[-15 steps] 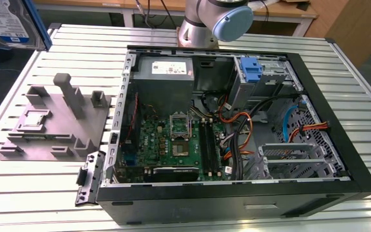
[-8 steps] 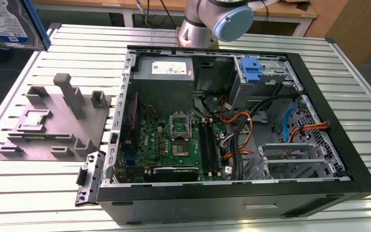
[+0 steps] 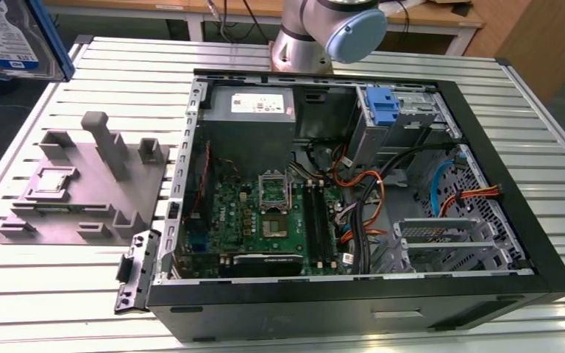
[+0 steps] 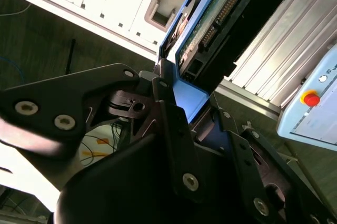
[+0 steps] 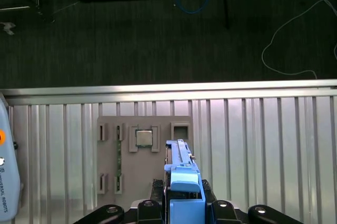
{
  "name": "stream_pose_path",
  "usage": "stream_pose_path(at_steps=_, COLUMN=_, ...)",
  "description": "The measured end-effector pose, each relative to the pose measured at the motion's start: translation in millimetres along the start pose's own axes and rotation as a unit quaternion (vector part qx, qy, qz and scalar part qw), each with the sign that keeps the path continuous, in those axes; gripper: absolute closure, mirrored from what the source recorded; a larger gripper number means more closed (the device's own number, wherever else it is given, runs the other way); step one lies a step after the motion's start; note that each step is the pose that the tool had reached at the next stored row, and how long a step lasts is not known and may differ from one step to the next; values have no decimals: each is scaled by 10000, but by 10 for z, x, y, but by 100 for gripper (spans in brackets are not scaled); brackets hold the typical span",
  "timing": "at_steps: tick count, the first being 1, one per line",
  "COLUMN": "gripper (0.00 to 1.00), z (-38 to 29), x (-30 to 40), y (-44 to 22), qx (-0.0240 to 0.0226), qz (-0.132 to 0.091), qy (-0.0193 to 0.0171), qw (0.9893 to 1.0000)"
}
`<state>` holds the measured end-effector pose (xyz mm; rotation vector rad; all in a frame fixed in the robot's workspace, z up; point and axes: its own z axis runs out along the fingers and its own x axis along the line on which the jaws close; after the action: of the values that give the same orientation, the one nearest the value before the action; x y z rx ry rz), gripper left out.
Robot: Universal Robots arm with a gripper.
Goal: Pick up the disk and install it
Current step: 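Pick up the disk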
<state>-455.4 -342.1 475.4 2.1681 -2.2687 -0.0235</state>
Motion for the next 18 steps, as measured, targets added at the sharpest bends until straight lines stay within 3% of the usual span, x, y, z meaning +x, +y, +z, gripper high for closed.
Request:
stream_pose_path(at_steps=5, gripper=64, z=-29, x=7, y=-1, qx=0, qz=0, qy=3, qw=10000)
stream_pose_path(at_steps=12, gripper=64, z=-201, x=5, y=1, qx=-1, qz=0, qy=6, qw=10000)
stream_pose_path(at_steps=18, gripper=64, z=-202, x=6, y=-14, qx=0, qz=0, qy=6, qw=10000)
